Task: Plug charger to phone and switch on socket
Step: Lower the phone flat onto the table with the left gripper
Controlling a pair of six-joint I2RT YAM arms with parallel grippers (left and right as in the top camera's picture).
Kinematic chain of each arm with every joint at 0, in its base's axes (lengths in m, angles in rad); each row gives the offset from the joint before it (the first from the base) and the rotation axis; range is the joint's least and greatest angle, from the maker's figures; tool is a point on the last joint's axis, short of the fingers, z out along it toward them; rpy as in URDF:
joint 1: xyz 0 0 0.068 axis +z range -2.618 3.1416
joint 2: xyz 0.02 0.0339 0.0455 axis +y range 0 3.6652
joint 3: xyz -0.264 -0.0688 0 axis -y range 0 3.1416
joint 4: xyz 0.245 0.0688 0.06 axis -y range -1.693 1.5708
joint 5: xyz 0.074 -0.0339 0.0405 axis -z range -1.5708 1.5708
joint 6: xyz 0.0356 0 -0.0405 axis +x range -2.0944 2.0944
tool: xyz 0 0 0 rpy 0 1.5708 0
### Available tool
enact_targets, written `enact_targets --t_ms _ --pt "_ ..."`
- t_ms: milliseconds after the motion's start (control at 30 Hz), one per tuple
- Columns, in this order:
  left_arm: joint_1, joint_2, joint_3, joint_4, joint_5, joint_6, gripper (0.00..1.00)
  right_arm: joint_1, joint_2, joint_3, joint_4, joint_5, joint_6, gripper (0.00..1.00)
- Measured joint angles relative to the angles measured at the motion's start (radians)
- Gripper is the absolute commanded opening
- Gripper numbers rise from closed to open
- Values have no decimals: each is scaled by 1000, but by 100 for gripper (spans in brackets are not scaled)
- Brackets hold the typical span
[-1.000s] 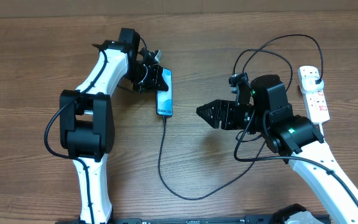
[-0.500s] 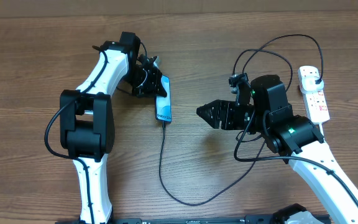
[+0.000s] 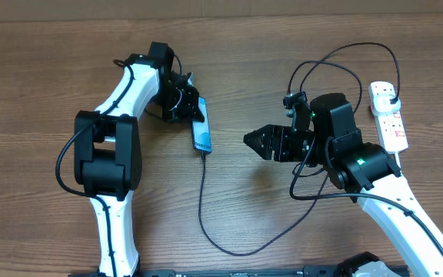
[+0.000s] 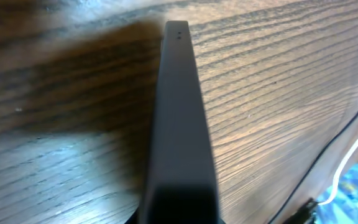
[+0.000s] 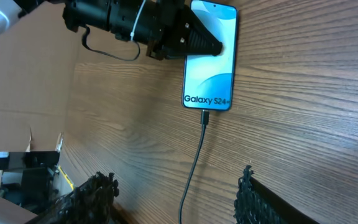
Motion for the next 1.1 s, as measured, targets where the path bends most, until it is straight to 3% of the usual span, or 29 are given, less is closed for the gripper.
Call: enact_targets --t_ms 233,500,1100 --pt "0 -23 -84 61 54 -38 6 0 0 0 -3 0 0 65" --pt "-1 -24 -102 80 39 -37 21 0 0 0 -3 0 0 66" --pt "-2 -24 -109 88 2 -36 36 0 0 0 -3 1 0 66"
